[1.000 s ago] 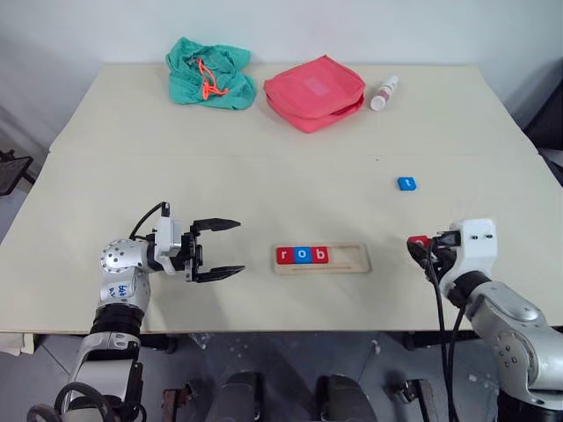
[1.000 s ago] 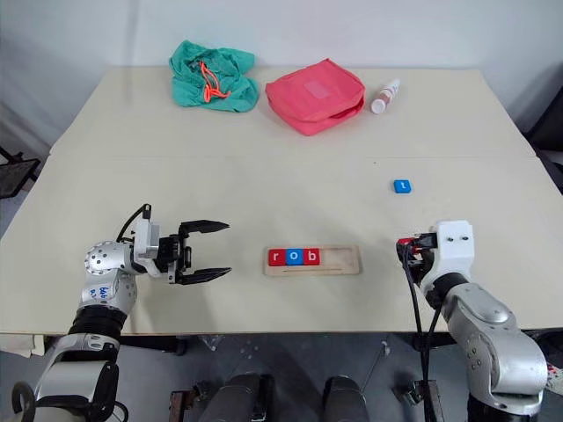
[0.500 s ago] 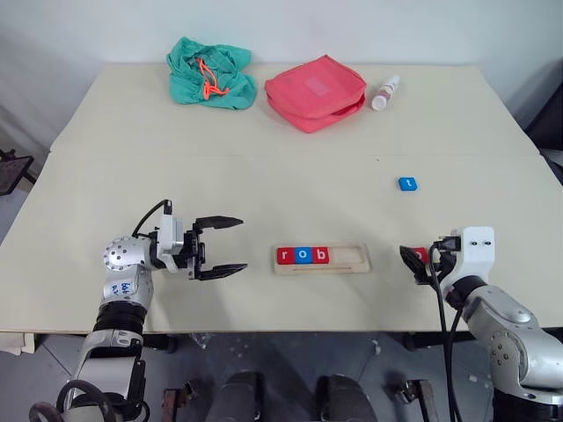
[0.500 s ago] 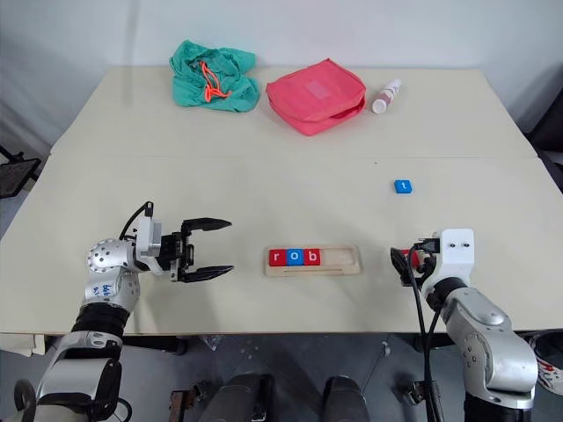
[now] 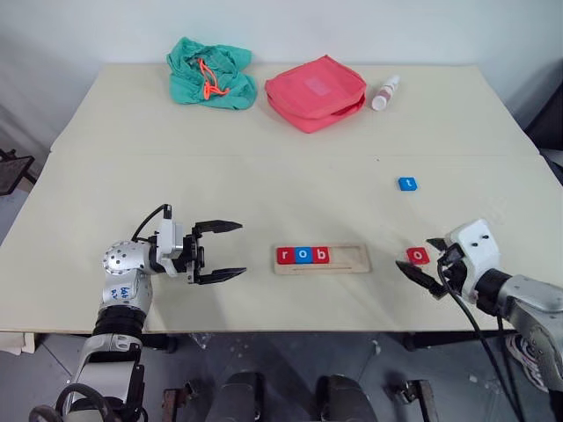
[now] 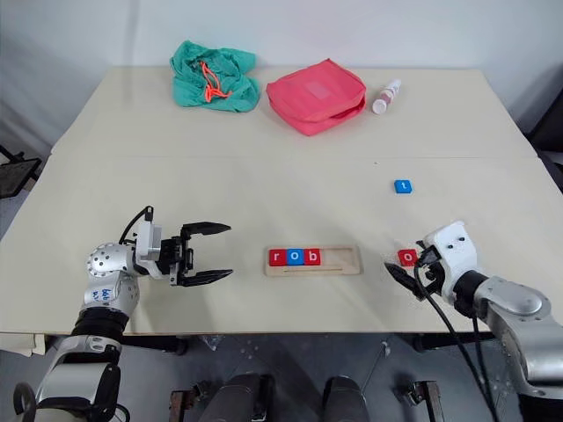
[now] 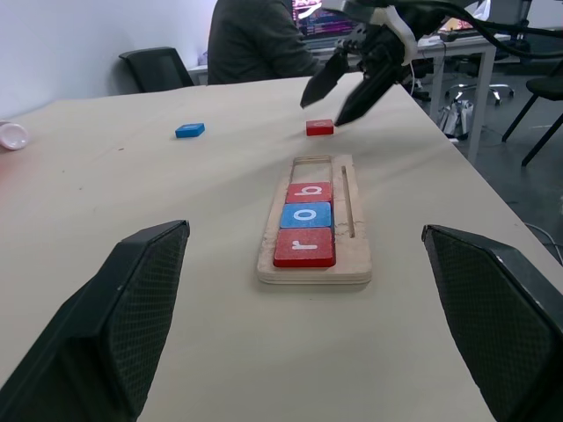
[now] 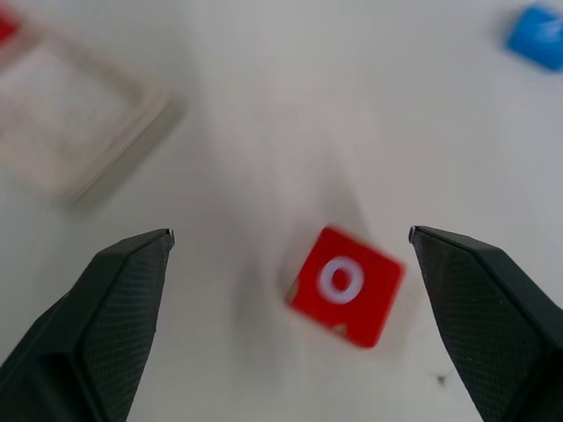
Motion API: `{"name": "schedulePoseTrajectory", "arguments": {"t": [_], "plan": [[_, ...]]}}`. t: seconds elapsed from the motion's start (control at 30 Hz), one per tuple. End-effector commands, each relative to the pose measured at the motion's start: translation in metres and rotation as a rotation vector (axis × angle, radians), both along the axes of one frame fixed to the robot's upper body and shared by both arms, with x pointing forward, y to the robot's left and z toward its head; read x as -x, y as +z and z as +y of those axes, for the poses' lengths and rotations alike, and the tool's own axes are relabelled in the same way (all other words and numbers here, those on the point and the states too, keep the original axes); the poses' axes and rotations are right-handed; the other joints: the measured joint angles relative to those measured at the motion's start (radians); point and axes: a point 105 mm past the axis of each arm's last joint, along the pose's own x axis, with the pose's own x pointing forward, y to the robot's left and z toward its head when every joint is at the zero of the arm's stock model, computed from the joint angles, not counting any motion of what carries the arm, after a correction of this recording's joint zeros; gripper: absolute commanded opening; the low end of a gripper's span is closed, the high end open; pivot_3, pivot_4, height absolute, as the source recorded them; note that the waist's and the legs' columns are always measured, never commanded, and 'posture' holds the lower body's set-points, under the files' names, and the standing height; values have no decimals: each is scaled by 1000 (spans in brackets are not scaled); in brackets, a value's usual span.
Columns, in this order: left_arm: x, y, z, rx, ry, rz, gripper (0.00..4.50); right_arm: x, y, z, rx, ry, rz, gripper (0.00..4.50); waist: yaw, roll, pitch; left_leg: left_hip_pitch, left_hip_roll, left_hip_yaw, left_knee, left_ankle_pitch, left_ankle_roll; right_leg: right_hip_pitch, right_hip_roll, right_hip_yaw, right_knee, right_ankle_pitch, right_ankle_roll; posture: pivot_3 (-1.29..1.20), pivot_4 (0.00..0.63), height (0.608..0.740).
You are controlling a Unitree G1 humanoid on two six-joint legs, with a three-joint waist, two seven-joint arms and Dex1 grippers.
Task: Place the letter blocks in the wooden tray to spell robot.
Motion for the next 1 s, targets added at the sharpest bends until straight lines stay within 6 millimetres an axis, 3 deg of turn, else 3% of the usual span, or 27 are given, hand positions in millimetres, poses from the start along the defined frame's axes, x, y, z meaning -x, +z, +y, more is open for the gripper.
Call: {"name": "schedulePoseTrajectory", "arguments": {"t": [0.03, 0.13, 0.4, 0.8, 0.9, 1.0], "plan": [[3, 4, 1, 1, 4, -37, 4500, -3, 10, -4, 130, 179, 3, 4478, -2, 0, 0, 0, 0, 0, 0, 0, 0, 0, 0, 0, 0, 0, 0, 0, 150, 740], [6, 3, 3, 2, 8, -37, 4500, -12, 10, -17, 287, 311, 54, 4478, -4, 0, 0, 0, 0, 1, 1, 0, 0, 0, 0, 0, 0, 0, 0, 0, 150, 740], [18, 1, 14, -18, 13, -34, 4500, -40, 14, -25, 440, 490, 106, 4478, -6, 0, 0, 0, 1, 2, 1, 0, 0, -1, -1, -2, -1, 0, 0, 0, 150, 740], [27, -1, 19, -18, 69, -38, 4500, -46, 1, -26, 492, 592, 177, 4478, -5, 0, 0, -1, 2, -2, 3, 0, 0, 1, 0, -5, -1, 0, 0, 0, 150, 740], [28, -1, 20, -19, 75, -37, 4500, -45, 1, -24, 469, 598, 163, 3863, -3, -1, -1, 0, 2, -3, 3, 0, 0, 3, 0, -5, -1, 0, 0, 0, 150, 740], [27, 0, 19, -17, 78, -39, 4500, -42, -3, -27, 479, 591, 180, 2868, -3, -2, -1, 0, 2, -3, 4, 0, 0, 4, 0, -5, -1, 0, 0, 0, 150, 740]]}}
